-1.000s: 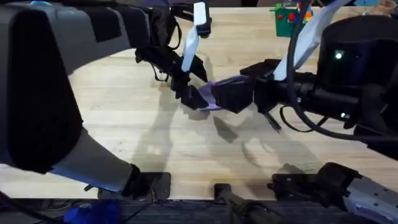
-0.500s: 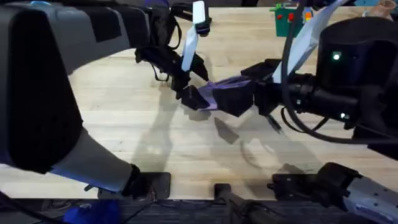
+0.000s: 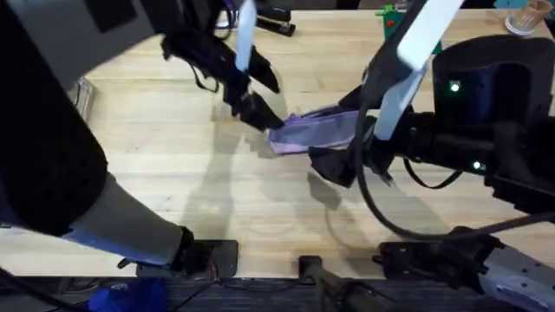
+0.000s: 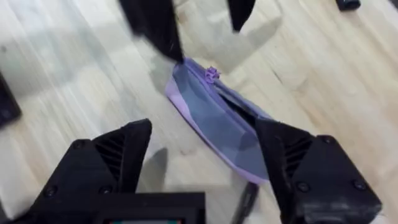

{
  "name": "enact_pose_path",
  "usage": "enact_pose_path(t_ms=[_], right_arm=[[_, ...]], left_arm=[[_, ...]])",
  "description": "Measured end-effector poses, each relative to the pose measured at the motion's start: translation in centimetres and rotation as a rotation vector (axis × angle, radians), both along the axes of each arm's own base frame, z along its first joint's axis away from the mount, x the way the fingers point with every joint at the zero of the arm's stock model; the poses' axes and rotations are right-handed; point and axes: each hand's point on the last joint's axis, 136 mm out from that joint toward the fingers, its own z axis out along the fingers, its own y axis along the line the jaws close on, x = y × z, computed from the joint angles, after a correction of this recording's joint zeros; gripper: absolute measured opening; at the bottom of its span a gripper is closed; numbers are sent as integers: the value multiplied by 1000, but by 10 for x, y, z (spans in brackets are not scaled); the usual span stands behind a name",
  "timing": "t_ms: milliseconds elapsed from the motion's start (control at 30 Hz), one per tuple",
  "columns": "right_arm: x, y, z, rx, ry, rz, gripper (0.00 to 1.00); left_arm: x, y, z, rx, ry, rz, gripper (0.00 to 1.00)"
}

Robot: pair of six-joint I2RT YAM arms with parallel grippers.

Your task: Unzip the bag, pick up the pens from the table one at a time and place them inside, then zip the bag closed.

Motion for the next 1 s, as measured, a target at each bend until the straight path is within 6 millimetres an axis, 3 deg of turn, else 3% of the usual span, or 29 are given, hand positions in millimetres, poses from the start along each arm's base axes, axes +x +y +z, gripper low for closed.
enact_pose_path(t_ms=[400,733,933,967,1000], right_arm=[[-1,-2,-2,-115,-110,121,996],[0,-2,-2,-131,-130,141,974],[0,-2,-2,-132,-132,143,174],[0,-2,-2,-131,-131,143,66],[0,-2,-2,-132,-132,143,40]], left_arm=[[37,43,55,99,-91,108,994],[53,50,82,138,-188,121,995],[52,51,81,142,-182,121,995],[52,51,81,142,-182,121,994],[52,51,81,142,-182,121,993]])
